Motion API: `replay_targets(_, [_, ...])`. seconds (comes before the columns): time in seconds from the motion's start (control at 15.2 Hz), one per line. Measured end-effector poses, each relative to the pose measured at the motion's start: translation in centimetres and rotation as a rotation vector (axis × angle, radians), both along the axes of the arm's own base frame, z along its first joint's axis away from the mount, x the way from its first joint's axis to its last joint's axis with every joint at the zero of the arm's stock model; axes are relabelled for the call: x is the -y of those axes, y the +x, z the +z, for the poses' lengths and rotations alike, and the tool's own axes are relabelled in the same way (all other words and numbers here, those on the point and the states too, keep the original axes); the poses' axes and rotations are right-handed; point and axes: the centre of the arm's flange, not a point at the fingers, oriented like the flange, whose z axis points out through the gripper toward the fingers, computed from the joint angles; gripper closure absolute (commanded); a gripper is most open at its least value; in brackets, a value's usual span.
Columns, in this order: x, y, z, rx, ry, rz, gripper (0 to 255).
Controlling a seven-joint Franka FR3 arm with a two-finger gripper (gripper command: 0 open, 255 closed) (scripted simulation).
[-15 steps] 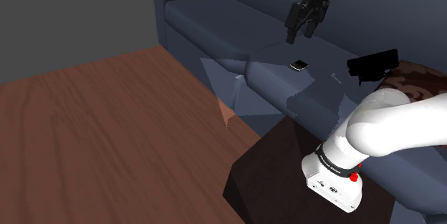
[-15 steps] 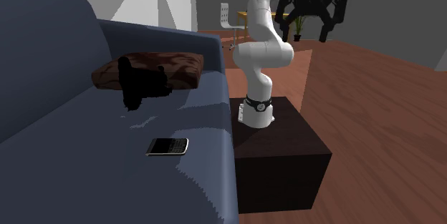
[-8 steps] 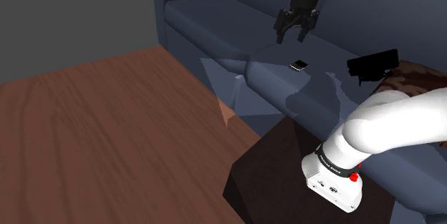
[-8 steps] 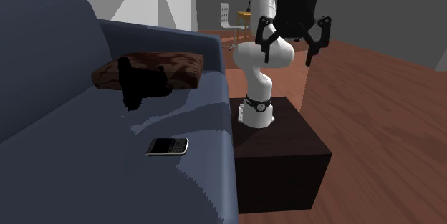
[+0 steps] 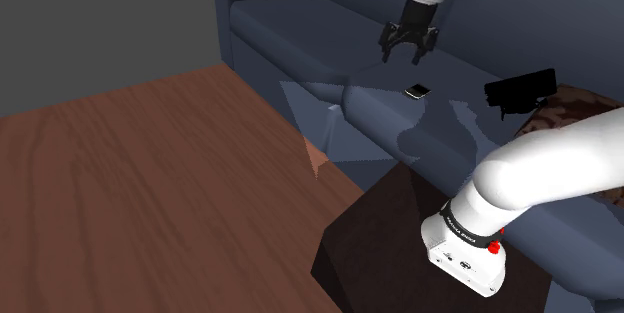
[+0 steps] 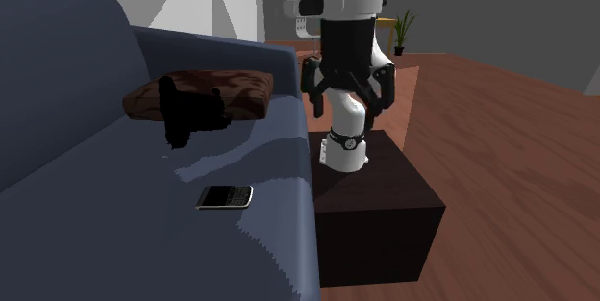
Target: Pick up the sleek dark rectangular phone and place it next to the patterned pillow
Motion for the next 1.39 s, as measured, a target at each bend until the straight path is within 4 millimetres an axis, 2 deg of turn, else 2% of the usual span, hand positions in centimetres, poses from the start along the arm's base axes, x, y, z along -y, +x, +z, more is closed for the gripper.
replay_targets(0.2, [3.7,0.9,-1.8,0.005,0.000,-0.115,0])
replay_targets(0.4, [6.8,0.8,-3.6,0.010,0.001,-0.231,0])
replay_targets(0.53, [9.6,1.1,-5.0,0.014,0.000,-0.308,0])
replay_targets(0.86, [15.4,0.1,-8.6,0.022,0.001,-0.500,0])
replay_targets(1.12, [19.7,-1.3,-10.7,0.029,0.001,-0.654,0])
replay_targets(1.39, [23.1,-2.7,-13.4,0.034,0.001,-0.786,0])
